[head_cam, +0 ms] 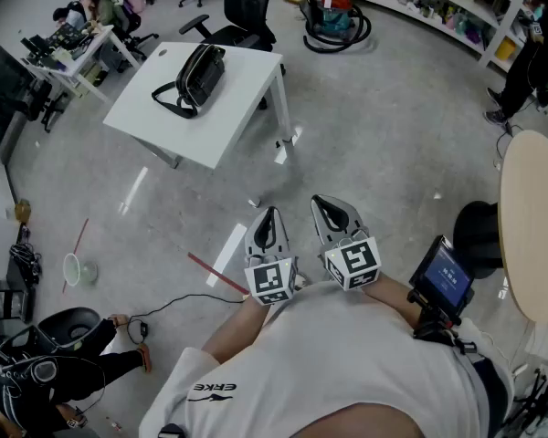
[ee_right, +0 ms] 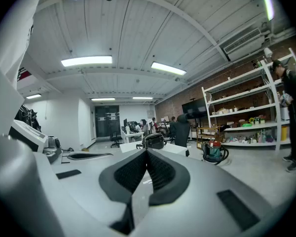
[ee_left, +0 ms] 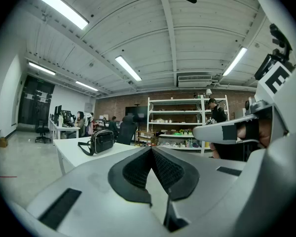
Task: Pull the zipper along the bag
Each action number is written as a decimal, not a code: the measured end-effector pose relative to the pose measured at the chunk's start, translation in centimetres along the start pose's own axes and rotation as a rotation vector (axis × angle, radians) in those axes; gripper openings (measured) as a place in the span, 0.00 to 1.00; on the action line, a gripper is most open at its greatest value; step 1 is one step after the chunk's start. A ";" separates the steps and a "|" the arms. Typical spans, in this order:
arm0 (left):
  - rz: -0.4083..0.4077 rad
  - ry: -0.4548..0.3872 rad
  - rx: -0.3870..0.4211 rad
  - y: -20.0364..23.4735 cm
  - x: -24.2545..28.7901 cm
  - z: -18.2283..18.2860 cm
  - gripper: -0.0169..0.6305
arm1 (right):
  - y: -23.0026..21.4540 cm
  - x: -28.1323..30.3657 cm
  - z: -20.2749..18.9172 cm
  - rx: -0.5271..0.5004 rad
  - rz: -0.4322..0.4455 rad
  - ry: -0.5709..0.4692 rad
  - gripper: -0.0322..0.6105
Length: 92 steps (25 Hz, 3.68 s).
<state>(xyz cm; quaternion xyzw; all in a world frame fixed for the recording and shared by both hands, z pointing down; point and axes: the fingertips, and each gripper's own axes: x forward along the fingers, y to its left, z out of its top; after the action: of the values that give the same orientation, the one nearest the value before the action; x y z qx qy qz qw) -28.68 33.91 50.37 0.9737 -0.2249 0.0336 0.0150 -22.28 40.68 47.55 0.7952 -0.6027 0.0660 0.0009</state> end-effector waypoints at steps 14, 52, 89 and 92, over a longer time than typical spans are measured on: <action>-0.033 0.002 -0.013 1.3 0.1 -0.4 0.03 | 1.0 0.8 -0.2 -0.010 -0.027 -0.001 0.05; 0.038 -0.010 0.035 -1.8 21.9 3.5 0.03 | -18.8 12.4 3.7 0.079 -0.003 -0.038 0.05; 0.271 0.032 -0.009 8.9 41.9 6.6 0.03 | -28.0 35.6 8.0 0.030 0.217 0.051 0.05; 0.291 0.026 -0.014 12.1 42.7 6.9 0.03 | -26.7 38.7 8.5 0.020 0.231 0.054 0.05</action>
<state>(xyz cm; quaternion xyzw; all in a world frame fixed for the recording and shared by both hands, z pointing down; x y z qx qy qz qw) 4.74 4.11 46.73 0.9301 -0.3639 0.0462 0.0197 14.43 10.24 45.33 0.7183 -0.6895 0.0930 0.0017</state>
